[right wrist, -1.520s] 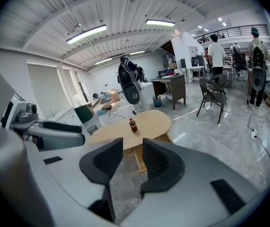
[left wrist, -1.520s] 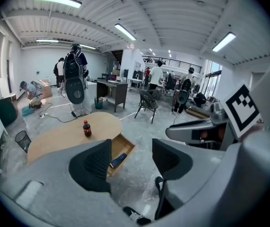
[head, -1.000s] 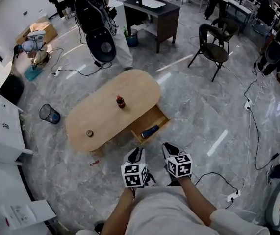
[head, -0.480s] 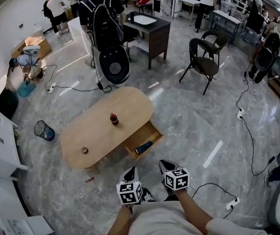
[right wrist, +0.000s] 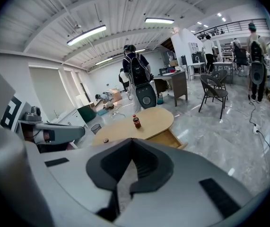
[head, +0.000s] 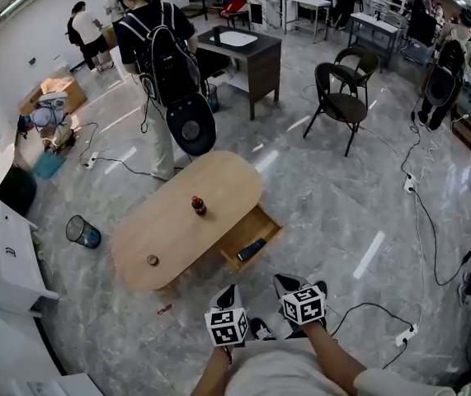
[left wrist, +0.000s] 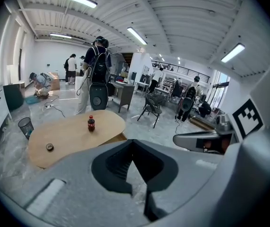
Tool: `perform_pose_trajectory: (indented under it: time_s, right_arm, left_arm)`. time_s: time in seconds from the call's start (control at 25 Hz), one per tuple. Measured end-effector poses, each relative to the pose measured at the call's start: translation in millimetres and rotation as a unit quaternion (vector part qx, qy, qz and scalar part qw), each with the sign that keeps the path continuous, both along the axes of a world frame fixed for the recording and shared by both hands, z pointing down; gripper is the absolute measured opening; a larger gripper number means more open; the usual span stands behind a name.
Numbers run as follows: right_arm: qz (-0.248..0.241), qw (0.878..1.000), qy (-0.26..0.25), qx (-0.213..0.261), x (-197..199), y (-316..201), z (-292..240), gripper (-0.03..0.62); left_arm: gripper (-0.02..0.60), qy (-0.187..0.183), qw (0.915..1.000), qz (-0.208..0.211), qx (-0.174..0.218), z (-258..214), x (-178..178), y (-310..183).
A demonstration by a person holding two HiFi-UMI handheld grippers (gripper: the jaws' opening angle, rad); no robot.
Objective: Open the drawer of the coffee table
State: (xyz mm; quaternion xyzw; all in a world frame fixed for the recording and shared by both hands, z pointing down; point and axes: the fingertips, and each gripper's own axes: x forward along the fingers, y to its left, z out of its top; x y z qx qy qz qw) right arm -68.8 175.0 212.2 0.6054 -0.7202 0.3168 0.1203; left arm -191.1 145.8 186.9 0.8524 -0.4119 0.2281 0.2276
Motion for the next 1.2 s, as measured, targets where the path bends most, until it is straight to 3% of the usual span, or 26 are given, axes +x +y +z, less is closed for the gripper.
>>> perform_pose_trajectory:
  time_s: [0.48,0.96,1.2]
  right_arm:
    - [-0.051,0.998,0.037,0.000,-2,-6,-6,0.014]
    - [-0.046,0.998,0.042,-0.003,0,-7,-5,0.015]
    - [-0.045,0.998,0.040,-0.007,-3,-8,-2,0.014]
  left_arm:
    - [0.011,0.004,0.9999,0.006,0.012,-8,18,-3]
    - [0.011,-0.002,1.0000,-0.004,0.009,-4,9,-5]
    - [0.011,0.021,0.9994,0.023,0.018,-10,9,1]
